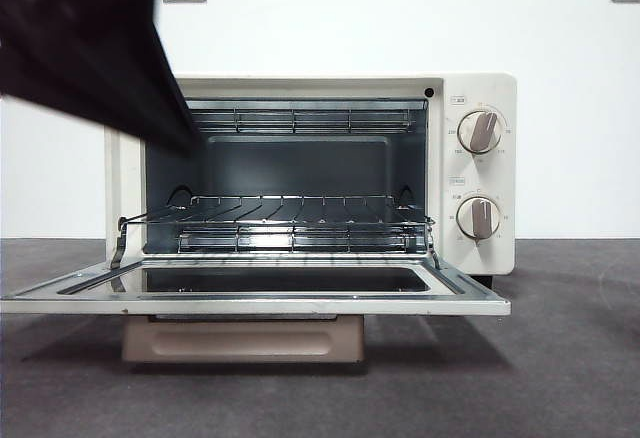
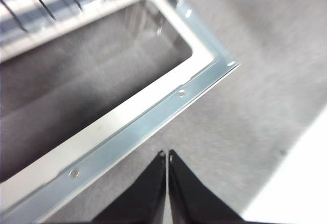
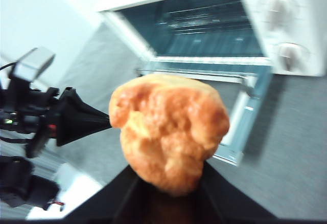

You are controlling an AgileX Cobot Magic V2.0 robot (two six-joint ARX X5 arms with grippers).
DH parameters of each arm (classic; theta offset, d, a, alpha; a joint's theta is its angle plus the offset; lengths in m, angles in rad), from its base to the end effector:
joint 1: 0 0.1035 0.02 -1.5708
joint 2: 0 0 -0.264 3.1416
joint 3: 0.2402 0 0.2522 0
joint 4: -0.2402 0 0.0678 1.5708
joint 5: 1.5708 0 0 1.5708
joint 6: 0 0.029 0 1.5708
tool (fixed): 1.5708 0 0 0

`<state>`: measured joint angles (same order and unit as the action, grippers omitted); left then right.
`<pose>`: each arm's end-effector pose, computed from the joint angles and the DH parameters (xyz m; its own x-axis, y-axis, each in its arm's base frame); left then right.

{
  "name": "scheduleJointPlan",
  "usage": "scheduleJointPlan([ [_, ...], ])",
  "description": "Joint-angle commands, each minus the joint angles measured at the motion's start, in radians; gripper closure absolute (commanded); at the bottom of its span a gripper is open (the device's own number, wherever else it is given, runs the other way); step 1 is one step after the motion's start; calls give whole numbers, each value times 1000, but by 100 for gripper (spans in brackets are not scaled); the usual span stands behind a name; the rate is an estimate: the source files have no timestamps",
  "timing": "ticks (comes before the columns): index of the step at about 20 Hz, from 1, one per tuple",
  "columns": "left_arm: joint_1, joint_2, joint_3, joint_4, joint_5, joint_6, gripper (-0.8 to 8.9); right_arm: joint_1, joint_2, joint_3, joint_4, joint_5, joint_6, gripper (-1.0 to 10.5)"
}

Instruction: The left arm flap open the oven, the right arm pick bread and place it into oven, the left arm flap close the oven

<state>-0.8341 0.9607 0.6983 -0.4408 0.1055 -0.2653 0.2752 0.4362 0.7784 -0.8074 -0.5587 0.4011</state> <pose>0.1285 -0.1462 0.2518 0.4316 -0.6326 -0.6431 0.6490 0.7129 -0.2657 0.0670 0.0349 0.3123 0.5853 0.7161 -0.3804 -0.4633 0.6803 0.5679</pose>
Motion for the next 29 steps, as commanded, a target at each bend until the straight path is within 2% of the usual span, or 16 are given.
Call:
scheduleJointPlan([
  [1, -10, -113, 46, -63, -18, -9, 803, 15, 63, 15, 72, -18, 18, 885],
  [5, -10, -287, 135, -228, -141, -9, 803, 97, 218, 15, 261, -24, 69, 885],
  [11, -10, -410, 207, -332, -226, -10, 803, 237, 434, 30, 417, 16, 116, 885],
  [15, -10, -472, 212, -404, -246, -40, 803, 305, 597, 92, 420, 95, 113, 884],
  [20, -10, -519, 212, -467, -248, -44, 803, 376, 803, 200, 418, 273, 109, 884],
  [29, -10, -539, 212, -533, -248, -50, 803, 405, 1135, 392, 424, 443, 111, 884],
])
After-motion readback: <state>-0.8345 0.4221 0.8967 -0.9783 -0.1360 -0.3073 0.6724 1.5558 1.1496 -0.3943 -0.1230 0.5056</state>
